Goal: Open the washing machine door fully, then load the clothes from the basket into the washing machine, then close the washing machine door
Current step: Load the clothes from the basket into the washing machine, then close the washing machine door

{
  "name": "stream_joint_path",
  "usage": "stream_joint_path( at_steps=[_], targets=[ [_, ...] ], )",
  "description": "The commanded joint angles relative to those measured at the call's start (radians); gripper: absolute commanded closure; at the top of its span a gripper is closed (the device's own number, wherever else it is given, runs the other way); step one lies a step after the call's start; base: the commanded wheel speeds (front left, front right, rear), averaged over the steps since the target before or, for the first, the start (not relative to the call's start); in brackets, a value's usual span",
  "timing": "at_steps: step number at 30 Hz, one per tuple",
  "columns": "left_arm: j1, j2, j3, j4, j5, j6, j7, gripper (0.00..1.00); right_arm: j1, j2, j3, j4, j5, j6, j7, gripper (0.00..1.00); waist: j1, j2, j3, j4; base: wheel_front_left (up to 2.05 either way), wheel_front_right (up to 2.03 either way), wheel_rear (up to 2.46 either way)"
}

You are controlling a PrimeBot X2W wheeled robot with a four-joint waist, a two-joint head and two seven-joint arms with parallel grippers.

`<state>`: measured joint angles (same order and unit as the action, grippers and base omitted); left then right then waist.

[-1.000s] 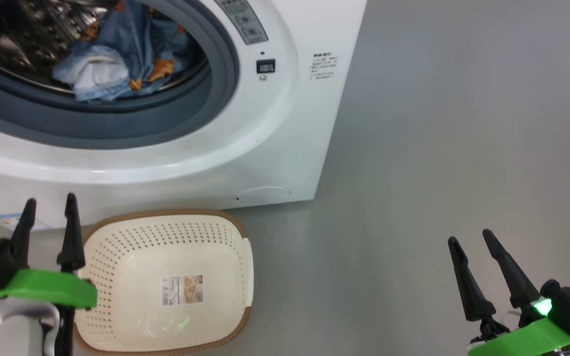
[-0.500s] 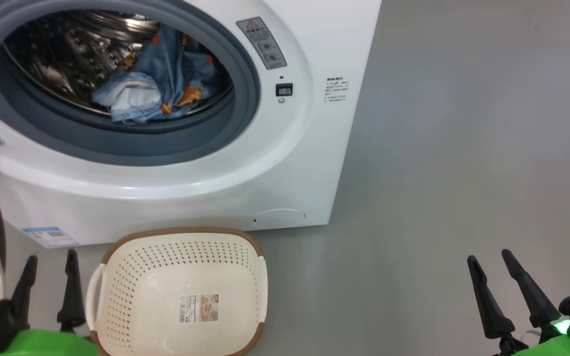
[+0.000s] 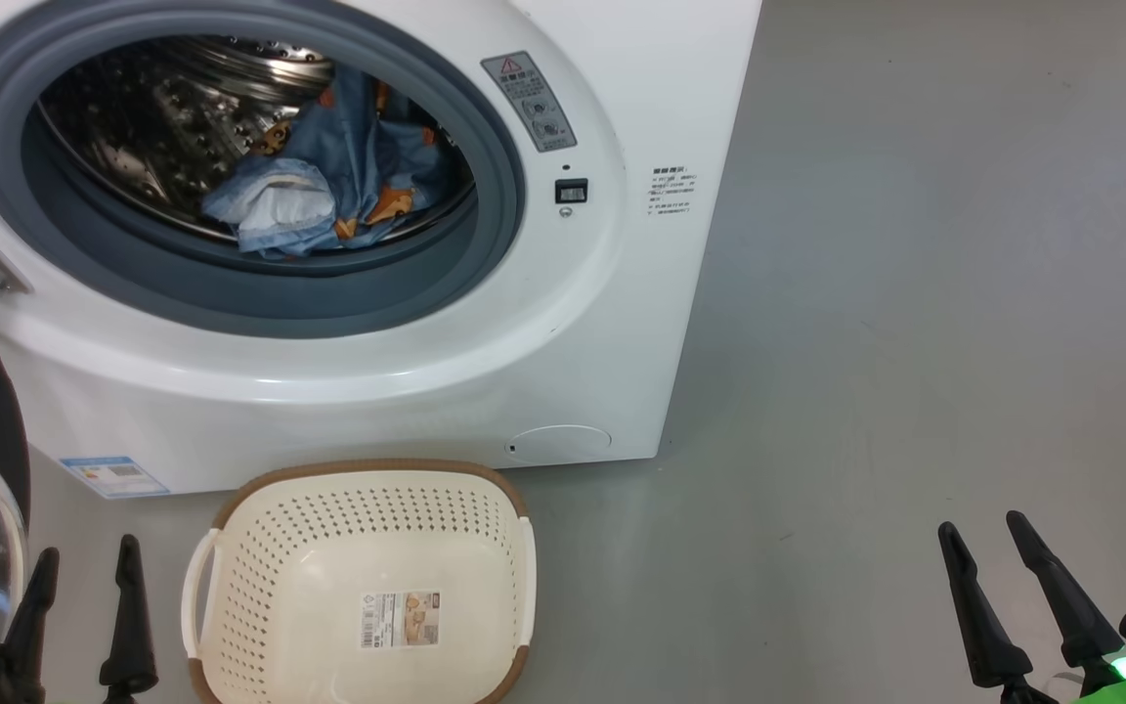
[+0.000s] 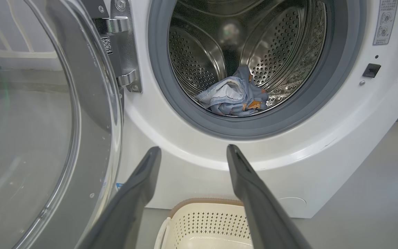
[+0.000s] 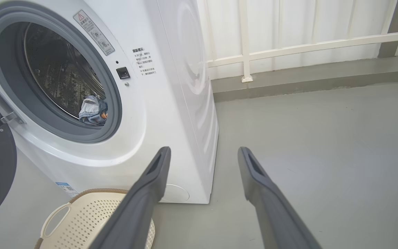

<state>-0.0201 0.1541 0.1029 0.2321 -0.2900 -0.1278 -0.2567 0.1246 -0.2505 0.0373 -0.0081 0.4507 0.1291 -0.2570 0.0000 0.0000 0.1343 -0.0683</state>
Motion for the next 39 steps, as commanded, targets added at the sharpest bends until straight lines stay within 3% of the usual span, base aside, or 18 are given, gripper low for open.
stream_joint_path(
  at_steps=[1,22,39],
  targets=[
    [-0.006,0.020,0.036,-0.027,0.006,-0.003,-0.005,0.00,-0.001,-0.017,0.011,-0.028,0.008,0.002,-0.005,0.00,0.0000,0.0000,0.002,0.001,0.00,0.00,0.00],
    [-0.014,0.025,0.025,-0.043,0.010,-0.003,-0.005,0.00,-0.013,-0.013,0.013,-0.031,0.005,0.002,-0.005,0.00,0.0000,0.0000,0.015,0.003,-0.07,0.07,0.00],
    [-0.007,0.028,0.008,-0.055,0.005,-0.003,-0.005,0.00,-0.010,-0.015,0.014,-0.032,0.005,0.002,-0.005,0.00,0.0000,0.0000,0.014,0.008,-1.08,1.08,0.00]
  ],
)
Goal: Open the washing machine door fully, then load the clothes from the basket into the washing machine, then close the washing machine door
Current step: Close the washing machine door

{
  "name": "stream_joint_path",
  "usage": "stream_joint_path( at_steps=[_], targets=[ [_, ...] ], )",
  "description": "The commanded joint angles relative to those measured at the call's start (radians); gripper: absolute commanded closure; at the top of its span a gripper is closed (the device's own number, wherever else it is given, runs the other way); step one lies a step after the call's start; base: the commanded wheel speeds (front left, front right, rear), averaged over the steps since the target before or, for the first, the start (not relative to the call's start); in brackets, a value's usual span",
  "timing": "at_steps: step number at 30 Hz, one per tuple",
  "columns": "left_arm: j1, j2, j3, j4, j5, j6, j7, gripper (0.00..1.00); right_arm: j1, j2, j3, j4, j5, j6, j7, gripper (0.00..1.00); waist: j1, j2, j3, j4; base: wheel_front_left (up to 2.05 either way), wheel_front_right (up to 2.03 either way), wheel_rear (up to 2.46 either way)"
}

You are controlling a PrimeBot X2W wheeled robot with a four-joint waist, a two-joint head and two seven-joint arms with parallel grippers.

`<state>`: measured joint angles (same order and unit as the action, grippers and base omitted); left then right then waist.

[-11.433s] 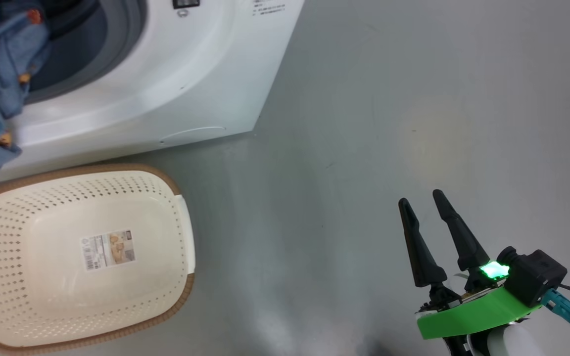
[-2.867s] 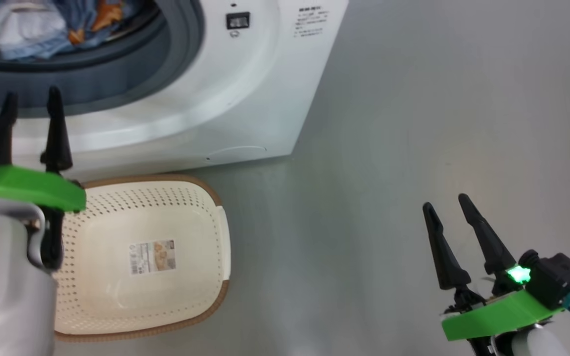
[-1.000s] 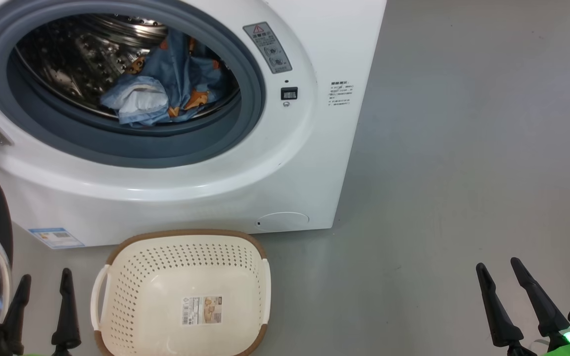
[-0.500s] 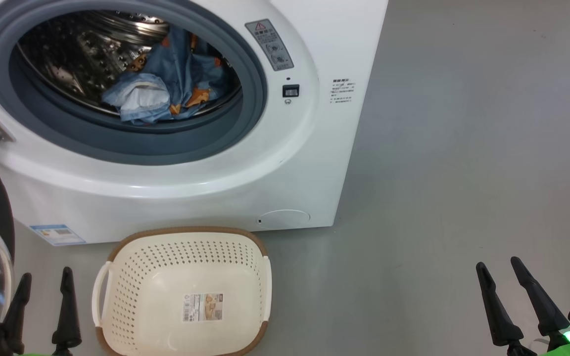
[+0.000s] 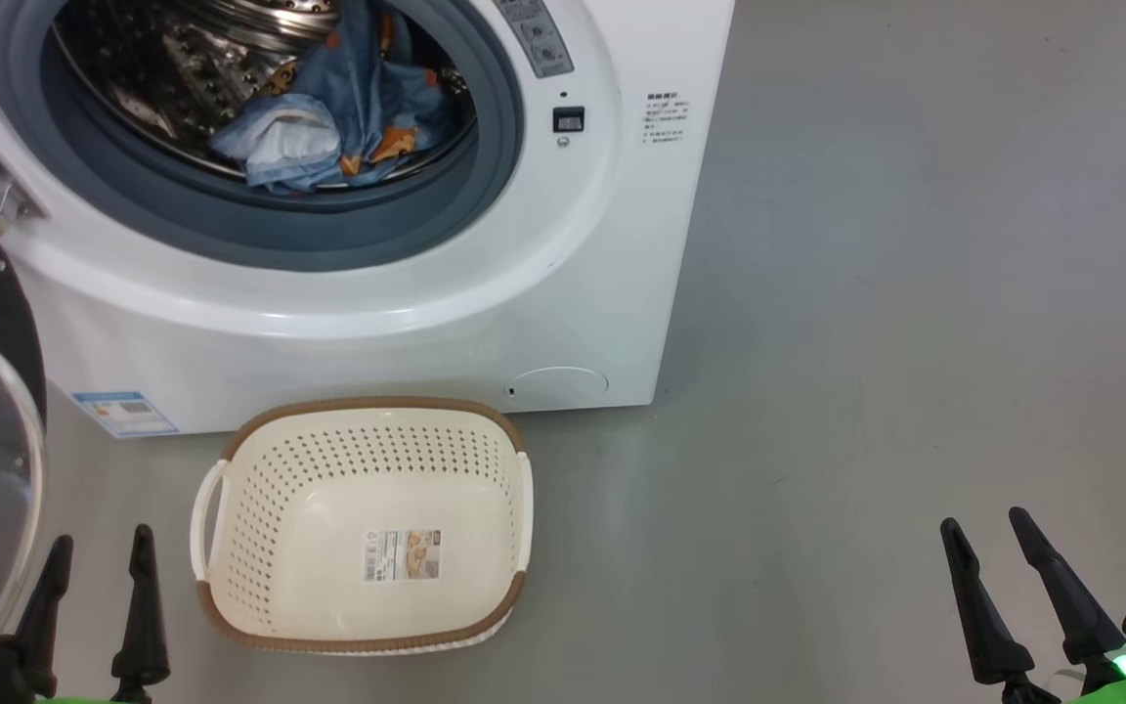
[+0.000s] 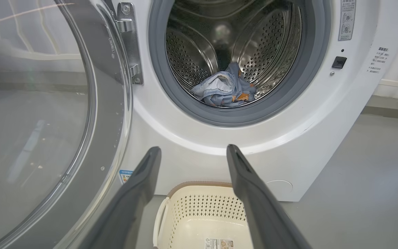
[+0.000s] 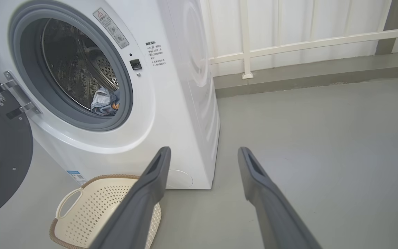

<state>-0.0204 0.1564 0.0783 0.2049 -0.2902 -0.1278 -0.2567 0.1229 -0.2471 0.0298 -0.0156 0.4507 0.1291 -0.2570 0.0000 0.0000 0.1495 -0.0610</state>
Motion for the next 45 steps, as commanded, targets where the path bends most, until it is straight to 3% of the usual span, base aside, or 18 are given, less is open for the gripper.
stream_joint_path(
  at_steps=[1,16,26,45],
  targets=[
    [-0.006,0.026,0.032,-0.029,0.005,-0.003,-0.005,0.00,-0.008,-0.018,0.021,-0.025,0.005,0.002,-0.005,0.00,0.0000,0.0000,-0.002,0.001,-0.45,0.45,0.00],
    [0.008,0.011,0.031,-0.052,0.001,-0.003,-0.005,0.00,-0.008,-0.024,0.032,-0.021,0.006,0.002,-0.005,0.00,0.0000,0.0000,-0.010,0.022,-0.04,0.04,0.00],
    [0.014,-0.016,0.037,-0.048,-0.007,-0.003,-0.005,0.00,-0.021,-0.023,0.053,-0.008,0.005,0.002,-0.005,0.00,0.0000,0.0000,-0.016,0.096,0.00,0.00,0.00],
    [0.007,-0.075,0.056,-0.024,-0.005,-0.003,-0.005,0.00,-0.139,-0.074,0.194,0.061,0.027,0.002,-0.005,0.00,0.0000,0.0000,-0.025,0.365,0.00,0.00,0.00]
  ],
)
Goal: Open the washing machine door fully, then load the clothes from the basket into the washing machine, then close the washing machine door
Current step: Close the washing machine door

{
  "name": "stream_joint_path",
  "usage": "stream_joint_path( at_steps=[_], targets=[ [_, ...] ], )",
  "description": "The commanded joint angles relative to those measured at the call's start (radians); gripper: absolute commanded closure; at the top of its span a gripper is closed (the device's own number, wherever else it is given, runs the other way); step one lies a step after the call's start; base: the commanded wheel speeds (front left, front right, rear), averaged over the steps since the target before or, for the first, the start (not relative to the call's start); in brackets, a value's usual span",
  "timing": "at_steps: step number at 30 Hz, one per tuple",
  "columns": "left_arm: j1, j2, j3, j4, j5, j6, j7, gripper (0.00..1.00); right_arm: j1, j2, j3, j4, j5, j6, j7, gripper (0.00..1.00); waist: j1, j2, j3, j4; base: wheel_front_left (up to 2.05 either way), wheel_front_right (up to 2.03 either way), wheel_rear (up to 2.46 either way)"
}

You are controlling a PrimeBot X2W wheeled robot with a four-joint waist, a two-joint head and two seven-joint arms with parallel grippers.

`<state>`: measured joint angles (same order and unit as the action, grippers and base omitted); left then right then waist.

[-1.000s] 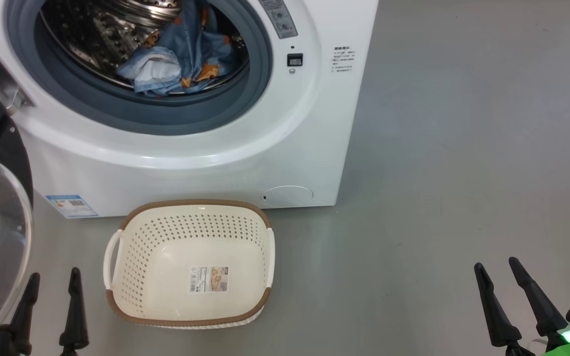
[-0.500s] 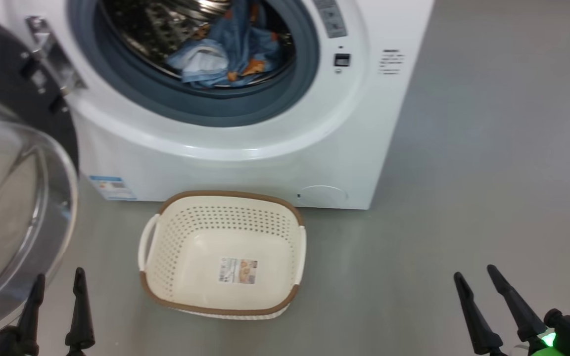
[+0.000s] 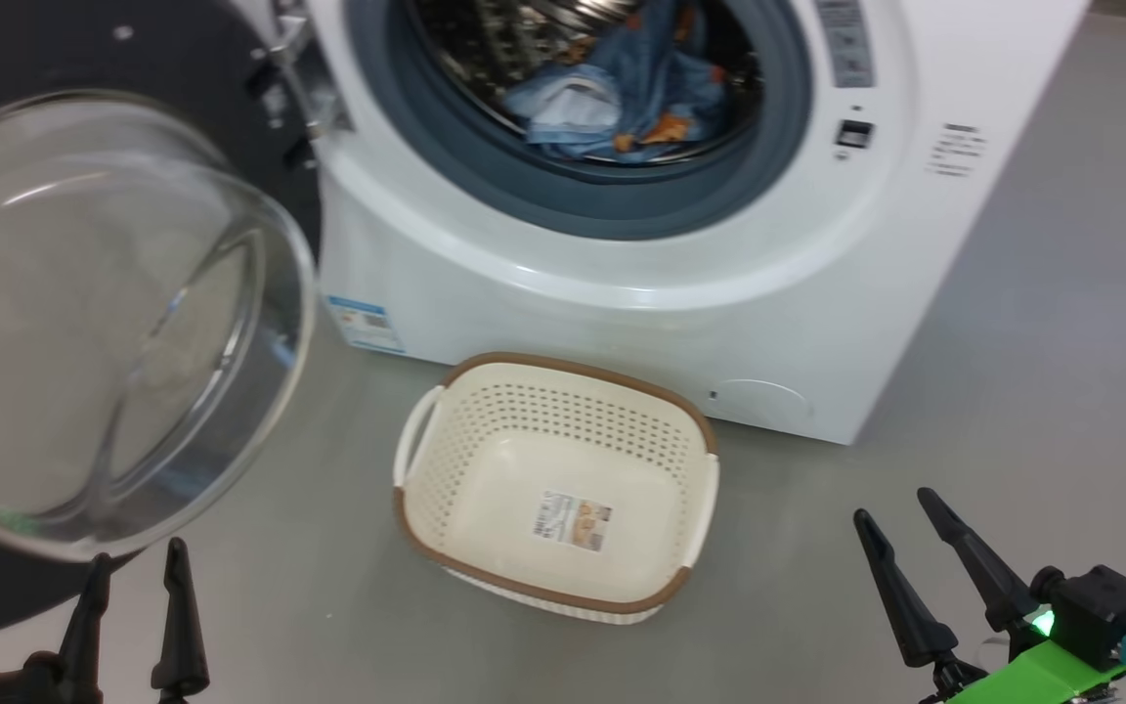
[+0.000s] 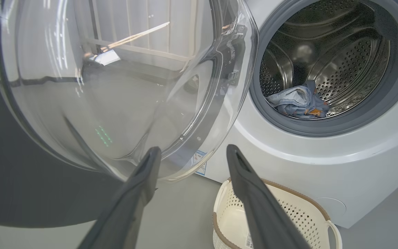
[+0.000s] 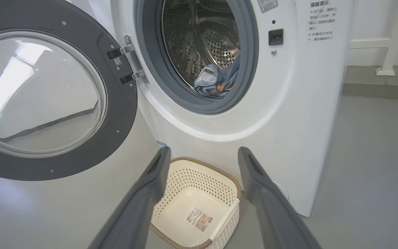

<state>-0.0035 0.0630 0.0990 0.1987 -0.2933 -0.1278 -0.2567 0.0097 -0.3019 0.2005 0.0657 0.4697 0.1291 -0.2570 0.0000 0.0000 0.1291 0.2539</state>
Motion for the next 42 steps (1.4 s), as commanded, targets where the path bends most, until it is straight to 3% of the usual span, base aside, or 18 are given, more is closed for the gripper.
stream_joint_path(
  at_steps=[1,19,38,39,40,41,42],
  targets=[
    [-0.008,0.015,0.036,-0.018,-0.001,-0.003,-0.005,0.00,-0.031,-0.023,0.028,-0.017,0.009,0.002,-0.005,0.00,0.0000,0.0000,-0.005,0.062,0.00,0.00,0.00],
    [0.022,-0.012,0.034,-0.011,-0.005,-0.003,-0.005,0.00,-0.059,-0.066,0.115,0.032,0.047,0.002,-0.005,0.00,0.0000,0.0000,-0.057,0.249,0.00,0.00,0.00],
    [0.042,-0.013,0.027,-0.061,-0.062,0.016,-0.005,0.00,-0.087,-0.072,0.150,0.045,0.060,0.002,-0.005,0.00,0.0000,0.0000,-0.056,0.263,0.00,0.00,0.00],
    [0.040,-0.013,0.029,-0.068,-0.074,0.015,-0.005,0.45,-0.086,-0.072,0.149,0.045,0.060,0.002,-0.005,0.00,0.0000,0.0000,-0.056,0.263,0.00,0.00,0.00],
    [0.036,-0.013,0.035,-0.079,-0.077,0.014,-0.005,0.62,-0.084,-0.072,0.148,0.044,0.061,0.002,-0.005,0.00,0.0000,0.0000,-0.056,0.263,0.00,0.00,0.00],
    [0.032,-0.013,0.044,-0.091,-0.087,0.012,-0.005,0.93,-0.082,-0.072,0.145,0.044,0.061,0.002,-0.005,0.00,0.0000,0.0000,-0.055,0.262,0.00,0.00,0.00],
    [0.026,-0.013,0.056,-0.103,-0.109,0.010,-0.005,1.00,-0.079,-0.071,0.140,0.043,0.061,0.002,-0.005,0.00,0.0000,0.0000,-0.055,0.262,0.00,0.00,0.00]
  ],
)
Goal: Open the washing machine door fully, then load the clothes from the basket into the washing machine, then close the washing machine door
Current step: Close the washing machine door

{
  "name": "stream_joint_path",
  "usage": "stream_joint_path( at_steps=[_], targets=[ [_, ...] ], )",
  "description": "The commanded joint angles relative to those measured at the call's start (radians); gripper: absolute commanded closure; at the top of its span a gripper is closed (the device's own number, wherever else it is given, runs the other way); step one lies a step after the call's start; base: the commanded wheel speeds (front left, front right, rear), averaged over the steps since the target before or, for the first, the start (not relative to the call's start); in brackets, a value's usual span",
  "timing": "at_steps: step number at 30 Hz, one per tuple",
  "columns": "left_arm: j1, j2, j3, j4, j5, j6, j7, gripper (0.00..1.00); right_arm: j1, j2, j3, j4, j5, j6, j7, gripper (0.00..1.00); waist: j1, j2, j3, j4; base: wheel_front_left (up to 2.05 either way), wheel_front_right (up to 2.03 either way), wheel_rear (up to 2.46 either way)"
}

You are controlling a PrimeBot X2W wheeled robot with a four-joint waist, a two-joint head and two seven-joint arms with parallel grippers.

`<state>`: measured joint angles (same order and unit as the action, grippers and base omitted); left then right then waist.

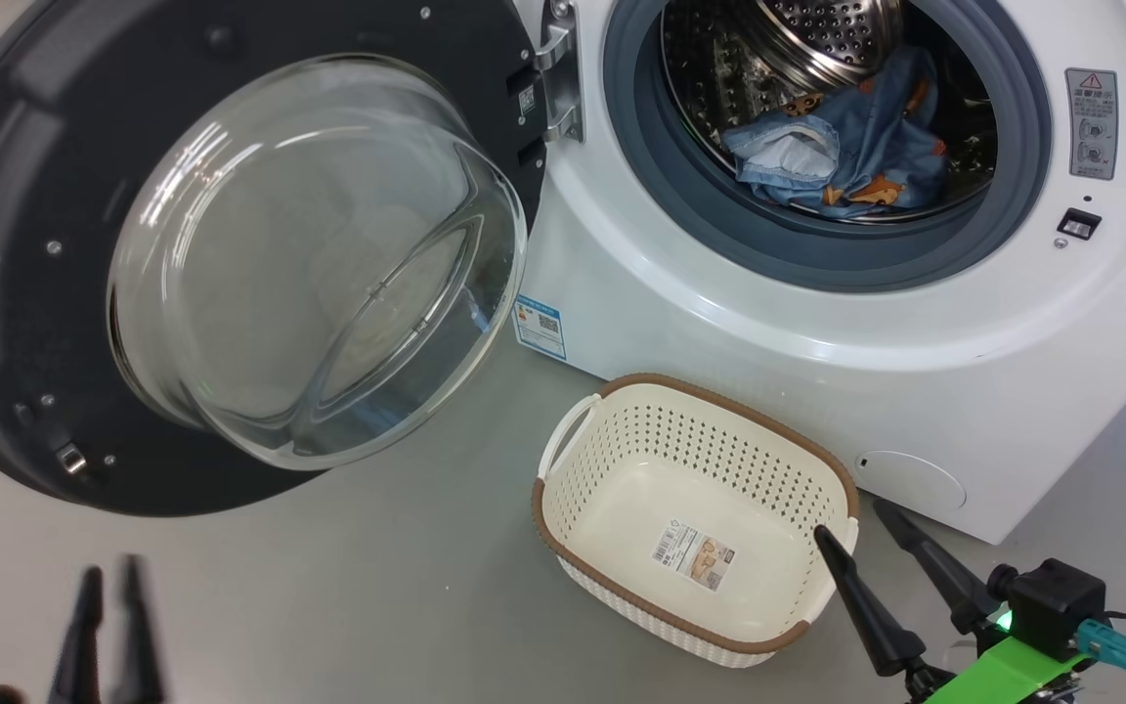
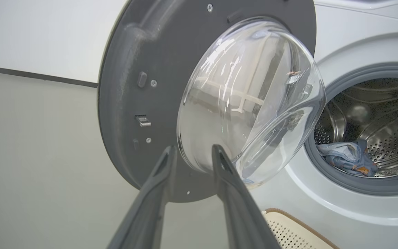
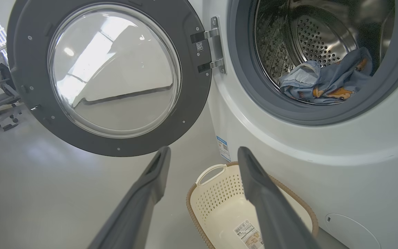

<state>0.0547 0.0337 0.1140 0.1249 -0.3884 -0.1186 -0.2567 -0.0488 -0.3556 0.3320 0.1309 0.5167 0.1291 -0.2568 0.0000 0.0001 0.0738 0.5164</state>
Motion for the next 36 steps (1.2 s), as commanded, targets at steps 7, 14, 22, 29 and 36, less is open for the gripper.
stream_joint_path(
  at_steps=[7,14,22,29,36],
  targets=[
    [-0.124,0.067,0.172,-0.182,-0.106,-0.011,-0.005,1.00,0.006,-0.010,-0.022,-0.032,0.006,0.002,-0.005,0.00,0.0000,-0.0001,0.003,-0.001,0.00,0.00,0.00],
    [-0.284,0.297,0.229,-0.218,-0.227,-0.012,-0.005,1.00,0.023,-0.008,-0.047,-0.043,-0.005,0.002,-0.005,0.00,0.0000,-0.0001,0.015,-0.008,0.00,0.00,0.00],
    [-0.542,0.513,0.216,0.073,-0.640,-0.012,0.071,1.00,0.007,-0.008,-0.056,-0.048,-0.016,0.002,-0.005,0.00,0.0000,-0.0001,0.046,-0.023,0.00,0.00,0.00],
    [-0.704,0.637,0.191,0.316,-0.956,-0.012,0.280,1.00,-0.008,-0.008,-0.054,-0.048,-0.023,0.002,-0.005,0.00,0.0000,-0.0001,0.072,-0.039,0.00,0.00,0.00],
    [-0.798,0.723,0.061,0.516,-1.047,-0.012,0.562,1.00,-0.022,-0.016,-0.060,-0.047,-0.030,0.002,-0.005,0.00,0.0000,-0.0001,0.104,-0.048,0.00,0.00,0.00]
  ],
)
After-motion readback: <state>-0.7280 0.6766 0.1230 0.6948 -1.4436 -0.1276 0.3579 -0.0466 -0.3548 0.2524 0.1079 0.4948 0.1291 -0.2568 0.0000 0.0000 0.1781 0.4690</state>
